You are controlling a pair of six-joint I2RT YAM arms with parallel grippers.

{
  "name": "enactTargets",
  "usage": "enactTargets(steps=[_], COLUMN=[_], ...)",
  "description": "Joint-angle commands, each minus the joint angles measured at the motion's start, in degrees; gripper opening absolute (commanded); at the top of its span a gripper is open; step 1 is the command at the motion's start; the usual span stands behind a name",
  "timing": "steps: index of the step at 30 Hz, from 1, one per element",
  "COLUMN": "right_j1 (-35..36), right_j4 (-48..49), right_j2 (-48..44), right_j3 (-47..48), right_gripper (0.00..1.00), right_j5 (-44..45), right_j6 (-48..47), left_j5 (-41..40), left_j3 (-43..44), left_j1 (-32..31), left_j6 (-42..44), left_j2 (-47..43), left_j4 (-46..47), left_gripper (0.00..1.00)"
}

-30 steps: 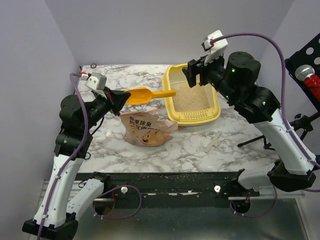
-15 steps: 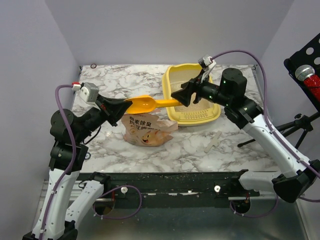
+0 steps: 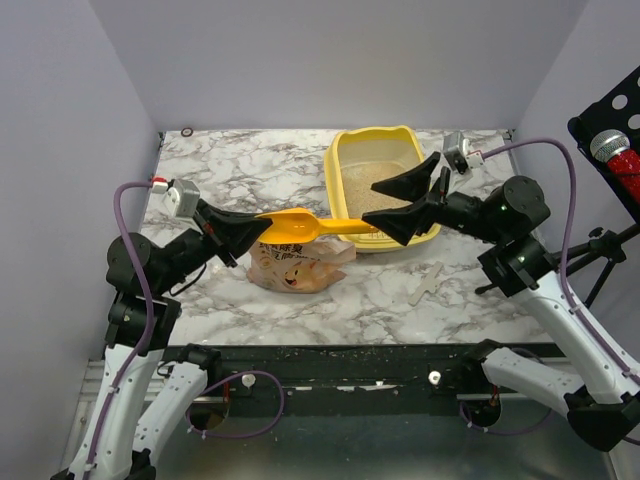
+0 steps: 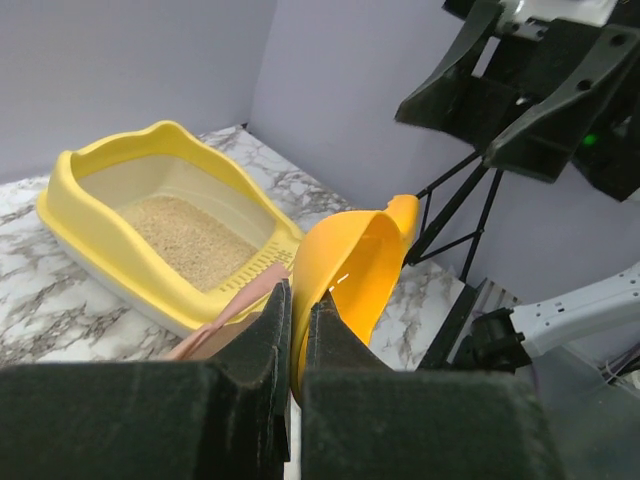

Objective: Fill the litter box with clean litter

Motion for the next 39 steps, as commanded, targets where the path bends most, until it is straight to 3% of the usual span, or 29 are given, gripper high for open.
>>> enactTargets(steps=[1,16,26,39], right_j1=[-0.35,-0.44,-0.44,-0.44], right_j4=[4.03,16.07,18.53,28.9], right_j2=[0.28,-2.44,-1.83,0.8], right_j3=[-3.9,-9.71,-11.47,-12.17], right_gripper=[0.79,0.79,0.79,0.72], right_j5=[-3.77,-15.46,-15.99,-18.01], right_j6=[1.7,9.6,11.63,18.92], left_j5=[4.36,5.77,6.21,5.77], left_j3=[-0.82,-3.46,-3.99,-5.22], left_j1=[-0.06,-0.06,-0.06,-0.06], left_j6=[-5.08,-8.95,-11.85,-13.53], left_j2=[-1.43,-3.89,-4.16,-3.37], left_j4=[7.1,11.06,14.75,17.74], left_gripper=[0.0,0.0,0.0,0.0])
